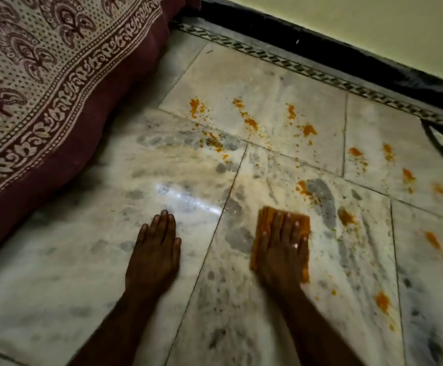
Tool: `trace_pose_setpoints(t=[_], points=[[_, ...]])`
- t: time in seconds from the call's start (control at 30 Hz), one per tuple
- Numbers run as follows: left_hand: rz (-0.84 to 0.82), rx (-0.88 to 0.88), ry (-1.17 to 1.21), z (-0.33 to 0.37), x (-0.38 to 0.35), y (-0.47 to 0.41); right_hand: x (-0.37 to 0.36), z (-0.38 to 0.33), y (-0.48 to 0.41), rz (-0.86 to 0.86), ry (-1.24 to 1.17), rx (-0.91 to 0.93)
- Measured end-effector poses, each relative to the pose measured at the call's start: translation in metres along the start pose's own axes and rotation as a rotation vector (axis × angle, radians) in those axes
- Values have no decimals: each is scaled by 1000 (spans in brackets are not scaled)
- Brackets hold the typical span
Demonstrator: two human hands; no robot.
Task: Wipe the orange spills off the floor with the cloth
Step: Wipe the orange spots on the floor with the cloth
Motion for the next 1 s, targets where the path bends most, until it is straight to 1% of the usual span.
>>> trace_pose_setpoints(t=[0.07,0.13,0.2,0.23,0.3,0.4,0.47,0.53,0.6,0.67,0.7,0.77,0.83,0.9,0.93,1.0], points=[[-4,4,6,2,-2,1,-2,-37,35,59,-24,62],[-4,11,-9,2,-5,2,-15,-80,41,43,-7,183],[4,18,-24,3,-5,2,-16,-108,16,57,11,292],[-2,19,-30,3,-7,2,-17,-109,-2,32,9,324],[-14,22,-34,3,-9,3,-15,-90,-38,-41,25,302],[-19,17,-30,2,-9,1,-5,-37,-59,-60,48,147],[-31,-6,-21,8,-8,3,-2,-9,-37,-50,18,54],[-37,-61,-25,20,-8,10,-2,0,9,6,16,-6],[-39,-97,-23,27,-8,14,-8,-27,62,62,1,24],[-47,-105,-13,25,-9,15,-30,-81,99,28,-15,166],[-51,-109,-8,24,-9,15,-39,-105,103,17,-15,243],[-56,-119,-9,23,-9,15,-38,-133,76,52,-38,335],[-70,-118,-5,23,-9,14,-30,-124,40,61,14,346],[-78,-109,-7,22,-8,15,-24,-87,23,20,47,296],[-82,-107,-7,22,-7,15,-20,-68,25,21,52,262],[-93,-104,1,22,-7,15,-10,-35,53,81,49,177]])
Point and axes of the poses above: each hand's wrist, its own y-axis away from the middle knuckle, its own x-axis out of the back of the hand, z = x × y, the point moved 10 cm from there along -y, towards the middle knuckle, and after that the axes turned 10 degrees about x, right-handed, at the moved point
